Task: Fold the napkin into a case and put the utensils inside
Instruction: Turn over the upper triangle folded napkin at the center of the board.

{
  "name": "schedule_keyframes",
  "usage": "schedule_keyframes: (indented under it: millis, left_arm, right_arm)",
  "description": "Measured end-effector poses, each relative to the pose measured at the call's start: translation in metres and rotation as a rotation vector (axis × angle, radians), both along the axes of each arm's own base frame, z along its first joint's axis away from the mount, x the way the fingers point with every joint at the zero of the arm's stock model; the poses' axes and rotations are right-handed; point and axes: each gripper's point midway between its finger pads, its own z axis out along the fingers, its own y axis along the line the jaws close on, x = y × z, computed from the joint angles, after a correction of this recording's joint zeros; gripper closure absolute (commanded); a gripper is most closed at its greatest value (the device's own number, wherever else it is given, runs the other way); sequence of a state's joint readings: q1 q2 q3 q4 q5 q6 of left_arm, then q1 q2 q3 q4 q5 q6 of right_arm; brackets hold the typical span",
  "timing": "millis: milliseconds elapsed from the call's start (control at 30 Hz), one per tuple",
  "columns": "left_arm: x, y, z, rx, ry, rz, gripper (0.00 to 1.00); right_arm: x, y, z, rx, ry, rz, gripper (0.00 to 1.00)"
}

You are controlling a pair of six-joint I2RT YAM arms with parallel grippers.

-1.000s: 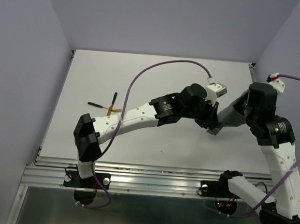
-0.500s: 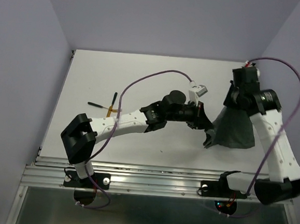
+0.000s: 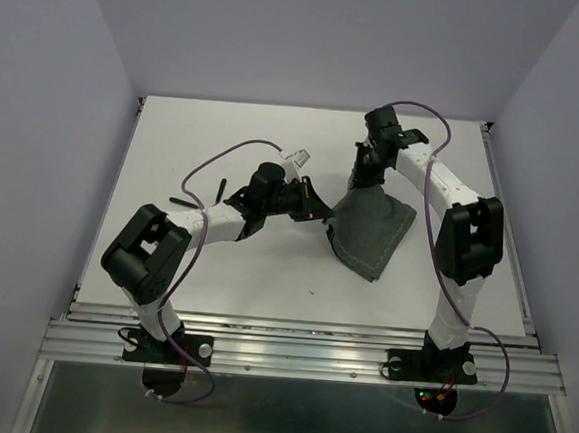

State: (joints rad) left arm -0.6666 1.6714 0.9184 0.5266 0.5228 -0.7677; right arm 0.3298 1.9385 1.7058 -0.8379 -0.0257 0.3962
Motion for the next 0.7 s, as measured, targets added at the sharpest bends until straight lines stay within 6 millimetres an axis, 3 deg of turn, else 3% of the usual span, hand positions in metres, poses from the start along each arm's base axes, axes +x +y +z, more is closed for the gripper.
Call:
schedule_keyframes:
  millis: [133,233,400,600,700]
  left_arm:
    - [0.014,0.017,-0.007,0.01,-0.007,0.039,1.0]
    - [0.013,0.024,-0.018,0.03,0.0,0.048,1.0]
    - [0.007,0.031,-0.035,0.053,0.025,0.056,1.0]
    - [-0.006,0.044,-0.055,0.067,0.04,0.08,1.0]
    - [-0.015,0.053,-0.055,0.063,0.037,0.097,1.0]
  right_arm:
    - [0.021,0.031,-0.012,0.042,-0.01,0.053,0.99]
    - [0.024,0.046,-0.025,0.056,0.015,0.081,0.99]
    - [0.019,0.059,-0.042,0.064,0.058,0.11,0.99]
    - [0.01,0.072,-0.048,0.061,0.077,0.142,0.99]
    - [0.0,0.084,-0.054,0.058,0.089,0.173,0.99]
